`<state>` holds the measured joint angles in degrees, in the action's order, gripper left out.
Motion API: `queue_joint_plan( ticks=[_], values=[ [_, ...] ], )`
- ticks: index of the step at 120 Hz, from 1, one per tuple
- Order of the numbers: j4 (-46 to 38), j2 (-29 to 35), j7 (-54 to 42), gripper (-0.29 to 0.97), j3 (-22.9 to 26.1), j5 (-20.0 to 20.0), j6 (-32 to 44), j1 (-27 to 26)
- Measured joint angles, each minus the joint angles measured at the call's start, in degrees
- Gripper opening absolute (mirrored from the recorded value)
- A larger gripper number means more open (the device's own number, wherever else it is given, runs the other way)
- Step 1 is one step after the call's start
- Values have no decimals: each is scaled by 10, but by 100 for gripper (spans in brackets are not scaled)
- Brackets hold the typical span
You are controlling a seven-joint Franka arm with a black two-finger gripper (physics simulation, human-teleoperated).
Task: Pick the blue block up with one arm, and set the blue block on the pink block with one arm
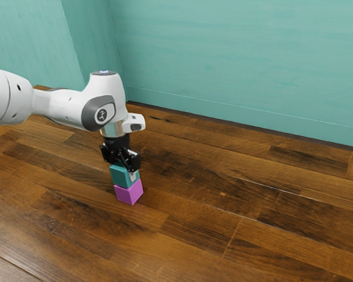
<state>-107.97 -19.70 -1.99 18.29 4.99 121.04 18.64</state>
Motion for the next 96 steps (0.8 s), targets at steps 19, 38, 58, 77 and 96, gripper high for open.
queue_joint_plan(
  ticks=[19, 38, 58, 77, 96],
  values=[
    [-1, 2, 1, 40, 1, 0, 2, 0],
    [-2, 2, 2, 40, 1, 0, 3, 1],
    [-2, -1, 1, 53, 1, -2, 5, 1],
    [-2, 10, 0, 61, 1, -3, 4, 1],
    [-2, 25, -1, 65, 0, -3, 2, 1]
  ],
)
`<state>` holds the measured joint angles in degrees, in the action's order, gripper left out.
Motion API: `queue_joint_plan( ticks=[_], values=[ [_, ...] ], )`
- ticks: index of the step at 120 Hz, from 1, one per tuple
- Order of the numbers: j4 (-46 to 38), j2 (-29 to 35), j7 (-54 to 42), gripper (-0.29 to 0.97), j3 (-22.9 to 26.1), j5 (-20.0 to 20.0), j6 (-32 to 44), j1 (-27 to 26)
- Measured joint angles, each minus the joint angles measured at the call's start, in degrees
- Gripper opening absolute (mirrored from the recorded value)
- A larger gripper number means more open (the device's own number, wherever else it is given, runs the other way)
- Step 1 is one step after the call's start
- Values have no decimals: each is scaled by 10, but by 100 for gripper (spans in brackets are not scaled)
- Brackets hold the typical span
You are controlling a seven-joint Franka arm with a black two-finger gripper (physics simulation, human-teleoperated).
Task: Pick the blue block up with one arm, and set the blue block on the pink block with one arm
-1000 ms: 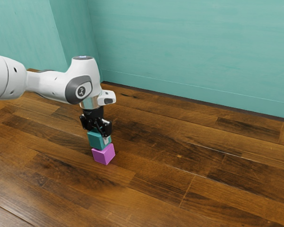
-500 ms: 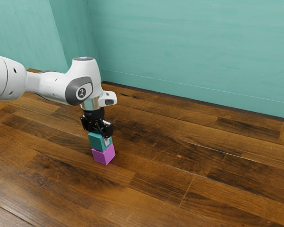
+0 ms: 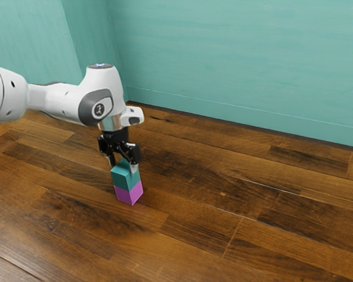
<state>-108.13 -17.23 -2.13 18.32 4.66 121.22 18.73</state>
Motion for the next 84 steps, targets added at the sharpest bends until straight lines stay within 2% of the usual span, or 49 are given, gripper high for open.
queue_joint_plan(
  ticks=[47, 66, 84],
  values=[
    [-10, 103, -2, 67, 0, -6, -32, 0],
    [-12, 110, -1, 68, 0, -7, -40, 0],
    [-12, 103, -2, 68, 3, -25, -49, 0]
  ],
)
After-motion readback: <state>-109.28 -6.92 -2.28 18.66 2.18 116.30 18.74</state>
